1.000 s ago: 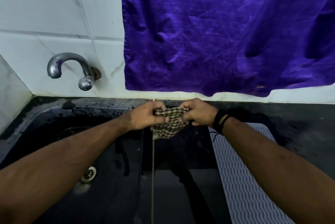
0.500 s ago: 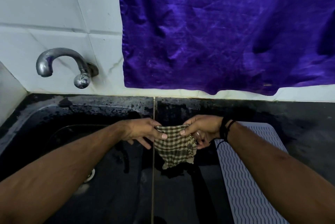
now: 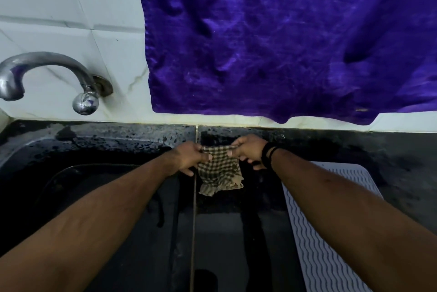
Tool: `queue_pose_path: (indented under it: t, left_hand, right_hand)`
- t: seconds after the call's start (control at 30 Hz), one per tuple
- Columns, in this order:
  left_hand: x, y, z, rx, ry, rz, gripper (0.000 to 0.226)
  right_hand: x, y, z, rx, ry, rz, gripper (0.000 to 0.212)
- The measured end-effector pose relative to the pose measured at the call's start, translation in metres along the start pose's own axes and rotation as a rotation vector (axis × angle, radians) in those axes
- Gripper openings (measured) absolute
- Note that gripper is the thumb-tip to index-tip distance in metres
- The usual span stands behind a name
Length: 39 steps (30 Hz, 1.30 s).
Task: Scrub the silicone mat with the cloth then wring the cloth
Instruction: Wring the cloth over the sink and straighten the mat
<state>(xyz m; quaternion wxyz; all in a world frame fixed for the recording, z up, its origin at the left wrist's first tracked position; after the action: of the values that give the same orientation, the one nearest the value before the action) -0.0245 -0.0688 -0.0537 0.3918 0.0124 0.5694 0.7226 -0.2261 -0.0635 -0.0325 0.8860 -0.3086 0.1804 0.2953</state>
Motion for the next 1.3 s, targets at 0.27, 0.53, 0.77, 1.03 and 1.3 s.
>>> queue_pose_path:
  t: [0.27,0.53,0.77,1.03,1.3]
  left_hand:
    - [-0.019,-0.009,-0.047,0.038,0.226,0.047,0.030]
    - [-0.010,-0.008,-0.035,0.326,0.267,-0.391,0.044]
    - [0.022,-0.017,-0.014,0.420,-0.086,-0.896,0.047]
    - [0.028,-0.027,-0.006,0.200,-0.126,-1.061,0.057]
    - [0.035,-0.012,-0.005,0.038,-0.111,-1.019,0.065]
  right_hand:
    - [-0.011,-0.021,-0.034,-0.106,0.184,-0.304,0.026]
    - [-0.001,-0.002,-0.017,-0.416,0.565,0.166,0.033]
    - [0.042,0.019,0.002,-0.612,0.494,0.677,0.042]
    - [0.042,0.025,-0.003,-0.478,0.635,0.673,0.032]
    - [0.045,0.022,-0.015,-0.320,0.596,0.524,0.042]
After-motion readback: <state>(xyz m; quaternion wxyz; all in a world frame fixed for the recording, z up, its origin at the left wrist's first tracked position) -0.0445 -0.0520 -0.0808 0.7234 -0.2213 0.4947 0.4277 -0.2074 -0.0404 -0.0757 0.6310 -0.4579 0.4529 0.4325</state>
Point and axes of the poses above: each hand's wrist, its own z-axis away from the middle knuckle, its own x-axis out of the palm, y = z × x, the point moved 7 cm from there along -z, towards the middle knuckle, and after that the axes turned 14 degrees about x, right-handed, at the moved point
